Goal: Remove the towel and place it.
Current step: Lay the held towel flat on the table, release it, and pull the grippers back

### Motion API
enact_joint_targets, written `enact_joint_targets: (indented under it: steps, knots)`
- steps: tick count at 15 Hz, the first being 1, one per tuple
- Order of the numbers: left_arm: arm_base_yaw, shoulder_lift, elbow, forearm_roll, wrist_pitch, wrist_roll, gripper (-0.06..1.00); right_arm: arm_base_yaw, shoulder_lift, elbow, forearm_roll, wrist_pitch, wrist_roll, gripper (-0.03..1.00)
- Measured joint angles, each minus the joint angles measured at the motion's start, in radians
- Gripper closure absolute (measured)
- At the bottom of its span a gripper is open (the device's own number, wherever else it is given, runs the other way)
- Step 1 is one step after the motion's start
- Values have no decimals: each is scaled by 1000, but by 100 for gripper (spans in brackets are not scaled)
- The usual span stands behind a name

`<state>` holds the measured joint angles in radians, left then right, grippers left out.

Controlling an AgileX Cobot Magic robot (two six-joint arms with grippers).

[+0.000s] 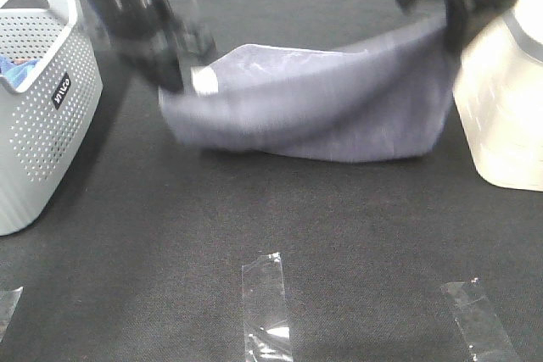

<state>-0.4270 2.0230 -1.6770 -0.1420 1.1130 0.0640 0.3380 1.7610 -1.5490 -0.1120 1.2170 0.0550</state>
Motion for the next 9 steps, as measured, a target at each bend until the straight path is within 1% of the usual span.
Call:
enact_joint_targets:
  steps: [2,4,5,8,9]
  knots:
    - [-64,0,74,72,74,-55,94,0,-56,116,47,0,-6,97]
    - [-123,-16,145,120,90,-94,94,0,-107,233,96,0,-18,97]
    - [-169,-56,201,131,88,-125,94,0,-142,307,112,0,-19,97]
    - [-226,-149,311,134,88,-168,94,0,-201,447,137,0,-20,97]
    - [-244,-179,354,122,88,-177,94,0,-224,491,156,0,-20,97]
